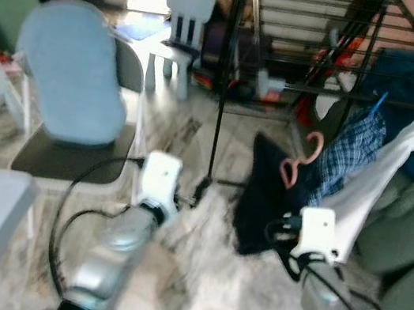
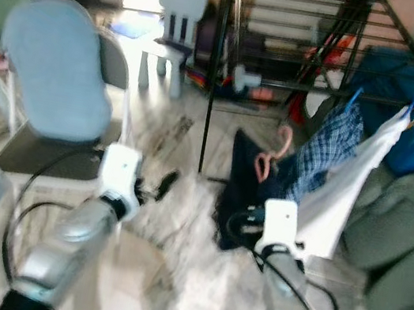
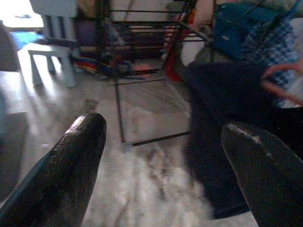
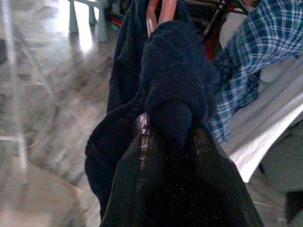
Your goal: Hang hanger
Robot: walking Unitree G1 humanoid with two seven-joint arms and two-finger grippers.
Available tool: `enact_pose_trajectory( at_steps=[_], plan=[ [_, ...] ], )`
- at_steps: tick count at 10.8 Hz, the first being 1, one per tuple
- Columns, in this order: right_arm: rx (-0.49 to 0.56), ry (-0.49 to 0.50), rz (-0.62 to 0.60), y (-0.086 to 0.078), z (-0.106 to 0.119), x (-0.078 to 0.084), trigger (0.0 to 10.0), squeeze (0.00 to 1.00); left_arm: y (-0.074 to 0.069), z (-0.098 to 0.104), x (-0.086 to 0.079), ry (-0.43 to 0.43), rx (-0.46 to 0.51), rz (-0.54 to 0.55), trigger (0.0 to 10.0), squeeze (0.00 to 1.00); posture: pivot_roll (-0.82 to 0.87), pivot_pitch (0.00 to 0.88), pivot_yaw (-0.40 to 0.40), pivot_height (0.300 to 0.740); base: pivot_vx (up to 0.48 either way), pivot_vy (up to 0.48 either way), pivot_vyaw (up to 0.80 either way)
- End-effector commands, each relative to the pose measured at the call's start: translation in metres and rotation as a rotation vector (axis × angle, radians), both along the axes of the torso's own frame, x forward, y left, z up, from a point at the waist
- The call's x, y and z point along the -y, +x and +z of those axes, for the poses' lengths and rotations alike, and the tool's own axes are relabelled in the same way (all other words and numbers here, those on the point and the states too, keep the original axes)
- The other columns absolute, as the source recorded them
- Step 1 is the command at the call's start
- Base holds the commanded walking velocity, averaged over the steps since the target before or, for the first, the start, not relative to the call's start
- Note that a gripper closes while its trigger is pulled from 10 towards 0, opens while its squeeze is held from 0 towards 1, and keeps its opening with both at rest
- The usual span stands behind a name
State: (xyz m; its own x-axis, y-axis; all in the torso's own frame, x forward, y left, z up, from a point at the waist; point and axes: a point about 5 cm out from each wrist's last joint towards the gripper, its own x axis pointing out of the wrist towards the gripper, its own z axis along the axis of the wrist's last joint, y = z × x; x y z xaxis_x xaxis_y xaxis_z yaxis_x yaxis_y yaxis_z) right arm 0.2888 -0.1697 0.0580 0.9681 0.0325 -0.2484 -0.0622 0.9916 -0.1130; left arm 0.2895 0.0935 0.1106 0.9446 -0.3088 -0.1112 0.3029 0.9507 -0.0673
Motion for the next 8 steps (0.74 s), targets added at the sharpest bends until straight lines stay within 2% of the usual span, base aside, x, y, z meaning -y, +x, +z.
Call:
enact_pose_trajectory(
  at_steps=[1,8],
  plan=[
    [0.069,0.007,-0.001,0.0067,0.0151,0.0001,10.0,0.00,0.0006,0.0019,0.0063,-0.012,0.002,-0.012,10.0,0.00,-0.10,0.000,0.001,0.740,-0.259,0.000,0.00],
    [0.079,0.028,0.022,0.0131,0.0203,-0.0051,10.0,0.00,0.0036,0.0034,0.0069,-0.010,0.014,0.001,10.0,0.00,-0.10,0.000,-0.007,0.740,-0.268,0.000,0.00]
  ],
)
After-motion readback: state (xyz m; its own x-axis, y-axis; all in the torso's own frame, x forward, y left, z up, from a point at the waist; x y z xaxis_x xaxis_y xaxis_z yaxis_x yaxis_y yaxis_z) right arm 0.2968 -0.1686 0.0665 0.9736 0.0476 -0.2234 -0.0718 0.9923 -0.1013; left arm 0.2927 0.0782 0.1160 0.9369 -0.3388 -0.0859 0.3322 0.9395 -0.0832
